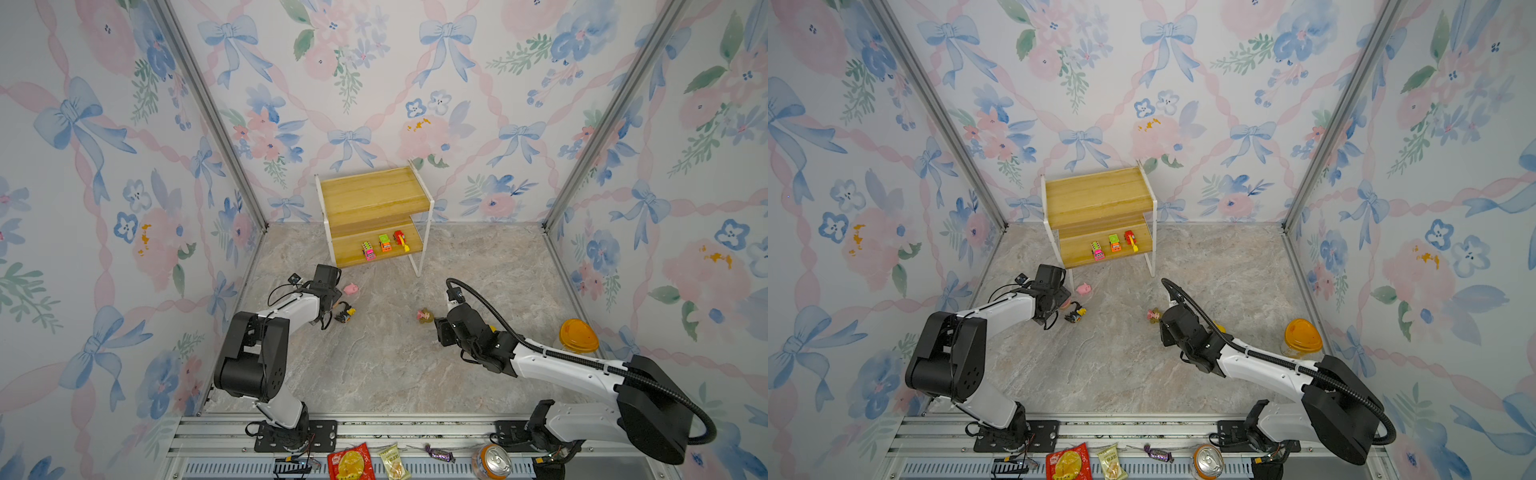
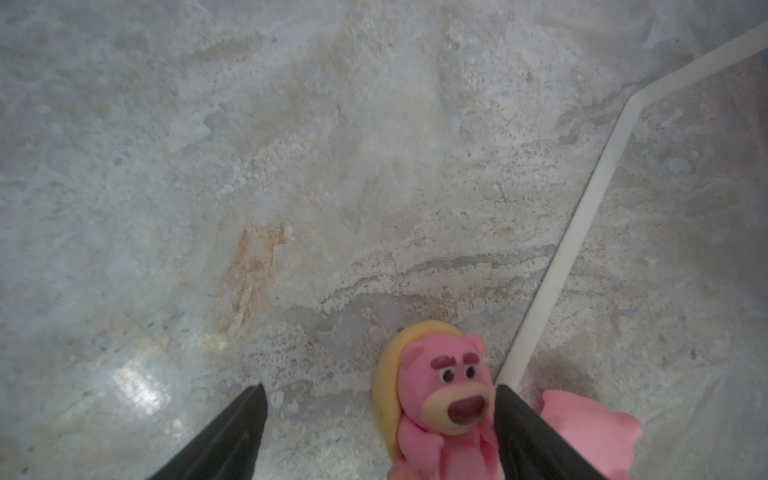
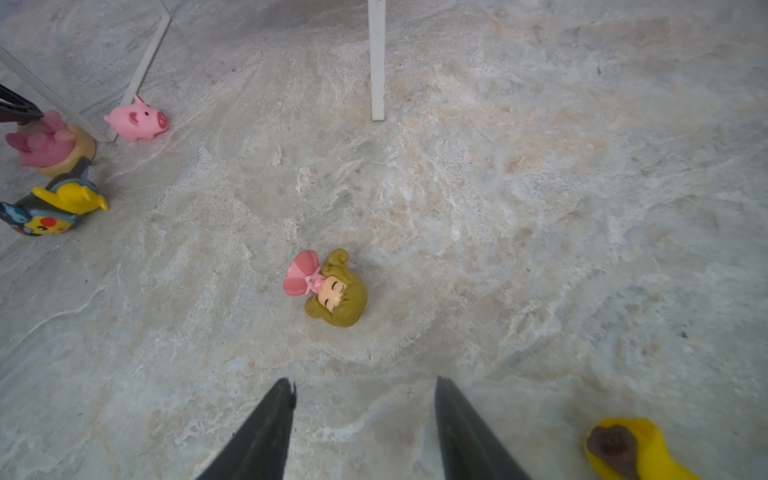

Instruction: Place and organize the plastic toys onto the shelf

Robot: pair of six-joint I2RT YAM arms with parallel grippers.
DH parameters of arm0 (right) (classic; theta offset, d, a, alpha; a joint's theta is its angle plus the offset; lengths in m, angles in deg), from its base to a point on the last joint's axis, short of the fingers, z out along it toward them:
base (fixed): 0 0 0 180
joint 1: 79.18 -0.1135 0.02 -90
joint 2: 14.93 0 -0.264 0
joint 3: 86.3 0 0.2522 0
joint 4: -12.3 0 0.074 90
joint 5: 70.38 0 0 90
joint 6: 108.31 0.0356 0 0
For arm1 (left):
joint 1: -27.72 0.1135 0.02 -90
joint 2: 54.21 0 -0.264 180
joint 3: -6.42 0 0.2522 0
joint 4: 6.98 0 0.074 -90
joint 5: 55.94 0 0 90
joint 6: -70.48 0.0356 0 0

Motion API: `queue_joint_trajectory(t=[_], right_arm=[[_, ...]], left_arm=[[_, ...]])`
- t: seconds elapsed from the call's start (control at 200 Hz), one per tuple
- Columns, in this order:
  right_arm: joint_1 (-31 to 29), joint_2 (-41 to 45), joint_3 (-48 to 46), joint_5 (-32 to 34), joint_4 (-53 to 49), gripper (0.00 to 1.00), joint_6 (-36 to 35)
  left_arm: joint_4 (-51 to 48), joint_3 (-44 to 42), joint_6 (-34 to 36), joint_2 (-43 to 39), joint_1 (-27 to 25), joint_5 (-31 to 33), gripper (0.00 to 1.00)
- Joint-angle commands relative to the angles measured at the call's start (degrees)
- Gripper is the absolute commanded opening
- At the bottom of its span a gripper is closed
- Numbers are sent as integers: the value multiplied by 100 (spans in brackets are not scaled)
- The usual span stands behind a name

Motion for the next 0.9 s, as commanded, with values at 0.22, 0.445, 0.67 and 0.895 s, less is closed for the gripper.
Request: queue_joint_trajectory(t=[0.22,0.445,0.67,0.895], right_arm=[[53,149,-129,43,219,57,102],[12,61,-128,43,312,57,54],[-210,-141,-59,107,536,57,-139],[-485,-632,484,-1035,1063,58,-1488]], left_arm=[[-221,-519,479,17,-120,-169,76],[-221,-1206,690,-610,-135,-382,70],[-258,-1481,980,-1240,-272,-702,70],[-695,-719,1509,-1949,-151,-713,81]])
